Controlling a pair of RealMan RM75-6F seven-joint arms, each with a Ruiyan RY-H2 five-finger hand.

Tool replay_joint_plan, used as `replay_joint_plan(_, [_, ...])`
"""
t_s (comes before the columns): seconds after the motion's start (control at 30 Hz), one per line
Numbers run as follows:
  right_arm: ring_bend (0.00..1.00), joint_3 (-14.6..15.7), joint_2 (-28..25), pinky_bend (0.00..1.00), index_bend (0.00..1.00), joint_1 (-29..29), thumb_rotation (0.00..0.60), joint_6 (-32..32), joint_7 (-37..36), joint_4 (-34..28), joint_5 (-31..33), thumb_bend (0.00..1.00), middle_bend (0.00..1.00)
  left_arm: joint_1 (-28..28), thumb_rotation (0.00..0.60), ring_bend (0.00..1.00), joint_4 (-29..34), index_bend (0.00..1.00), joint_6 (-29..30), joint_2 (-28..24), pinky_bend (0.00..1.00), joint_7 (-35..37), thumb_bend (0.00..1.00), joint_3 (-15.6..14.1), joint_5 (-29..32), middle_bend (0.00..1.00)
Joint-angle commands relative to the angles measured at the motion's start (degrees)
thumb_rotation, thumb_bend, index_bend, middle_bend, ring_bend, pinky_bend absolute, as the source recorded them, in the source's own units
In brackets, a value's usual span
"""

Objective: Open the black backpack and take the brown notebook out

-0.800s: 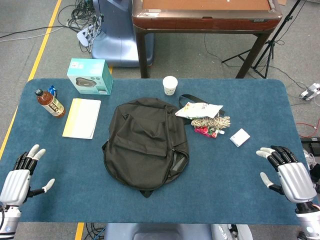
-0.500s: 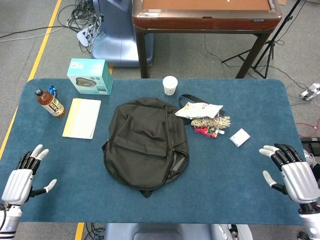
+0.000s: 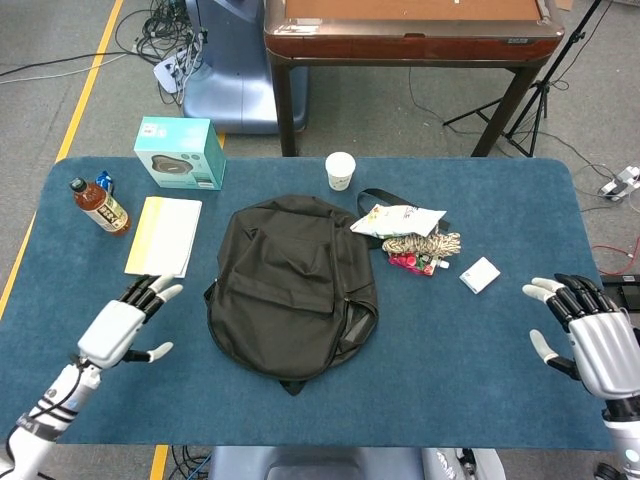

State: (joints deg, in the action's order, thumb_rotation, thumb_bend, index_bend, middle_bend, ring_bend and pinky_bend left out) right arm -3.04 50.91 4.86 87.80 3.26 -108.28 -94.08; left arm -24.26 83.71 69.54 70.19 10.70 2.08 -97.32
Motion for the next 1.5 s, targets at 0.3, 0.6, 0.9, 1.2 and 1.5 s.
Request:
replay_joint_plan(0.3, [0.15,0.4,0.2,0.17,0.28,-0.8,0.600,0.4,0.0,0.1,0.6,0.35,0.25,-10.1,0.600,0.00,-7.1,0.09,-8.0,6.7,0.02,-3.3,0.20,-0.2,-4.6,0.00])
replay_joint_plan(0.6, [0.15,0.6,0.3,0.17,0.28,-1.4,0.600,1.0,-0.4,0.5,0.6,0.35,0.25,-14.4,0.600,0.00,-10.6,0.08,-12.4,11.2,0.02,-7.2,0.20,-0.6,-3.6,0.00])
replay_joint_plan(0.9, [0.15,0.6,0.6,0.17,0.28,-1.7,0.600,1.0,-1.3,1.5,1.2,0.35,0.25,-17.3,0.600,0.00,-14.0,0.08,-15.1,14.5,0.02,-10.1,0.20,-0.9,-1.8,0.00])
replay_joint_plan(1.2, [0.15,0.6,0.8,0.17,0.28,-1.9,0.600,1.2,-1.7,2.0,1.2,0.35,0.25,-18.9,0.600,0.00,-17.8,0.25,-13.9,17.7,0.02,-10.3,0.20,-1.6,-2.0,0.00])
replay_joint_plan(1.5, [0.15,0.7,0.9,0.17,0.28,-2.5,0.600,1.8,-2.5,2.8,1.4,0.35,0.25,-20.2,0.600,0.00,-20.5,0.51,-11.8,20.1,0.02,-7.6,0.26,-2.1,-2.0,0.00])
